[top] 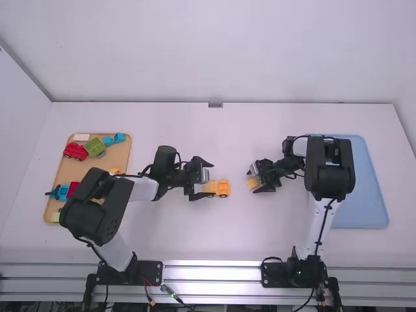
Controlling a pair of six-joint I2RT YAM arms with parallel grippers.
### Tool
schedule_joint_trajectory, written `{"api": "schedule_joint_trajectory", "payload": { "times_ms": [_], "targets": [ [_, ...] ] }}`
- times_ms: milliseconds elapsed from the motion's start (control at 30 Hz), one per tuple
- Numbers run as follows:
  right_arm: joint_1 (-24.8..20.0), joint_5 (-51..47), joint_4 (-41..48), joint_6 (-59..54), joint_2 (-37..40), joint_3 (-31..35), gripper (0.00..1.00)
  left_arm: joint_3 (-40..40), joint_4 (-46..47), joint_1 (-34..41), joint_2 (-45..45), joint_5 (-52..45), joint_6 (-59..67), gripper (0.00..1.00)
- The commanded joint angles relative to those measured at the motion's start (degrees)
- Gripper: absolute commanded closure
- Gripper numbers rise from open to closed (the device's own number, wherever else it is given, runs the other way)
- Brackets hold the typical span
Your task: Assemble lego blocks to make yellow taxi
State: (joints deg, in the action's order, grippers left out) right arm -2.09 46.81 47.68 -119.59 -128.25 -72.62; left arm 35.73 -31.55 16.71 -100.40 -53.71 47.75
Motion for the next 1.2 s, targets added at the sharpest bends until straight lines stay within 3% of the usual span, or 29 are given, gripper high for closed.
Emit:
{"api": "schedule_joint_trajectory", "payload": {
  "times_ms": [0,100,233,600,767,967,1167],
  "targets": [
    [0.3,0.5,0.5,-0.4,-0.7,0.6,0.33,0.7,-0.5,0.0,-0.2,-0.6,-1.5,0.01],
    [0.9,0.7,0.5,-0.4,-0.7,0.6,0.44,0.8,-0.7,0.0,-0.2,-0.6,-1.9,0.01],
    [0.8,0.7,0.6,-0.4,-0.7,0.7,0.50,0.7,-0.6,-0.3,-0.2,-0.6,-1.9,0.01],
    [0.6,0.8,2.7,-0.4,-0.7,0.7,0.78,0.7,0.3,-0.2,-0.2,-0.8,-1.9,0.01],
    [0.6,0.9,3.6,-0.2,-0.7,0.7,0.83,0.6,2.3,0.2,-0.2,-0.8,-1.9,0.01],
    [0.8,2.4,6.7,0.2,-0.3,0.6,0.83,0.6,3.0,0.1,-1.2,1.1,-1.6,0.01],
    [1.0,5.5,6.6,7.7,2.2,0.5,0.83,0.8,2.5,0.2,-4.0,0.7,-1.5,0.01]
  ]
}}
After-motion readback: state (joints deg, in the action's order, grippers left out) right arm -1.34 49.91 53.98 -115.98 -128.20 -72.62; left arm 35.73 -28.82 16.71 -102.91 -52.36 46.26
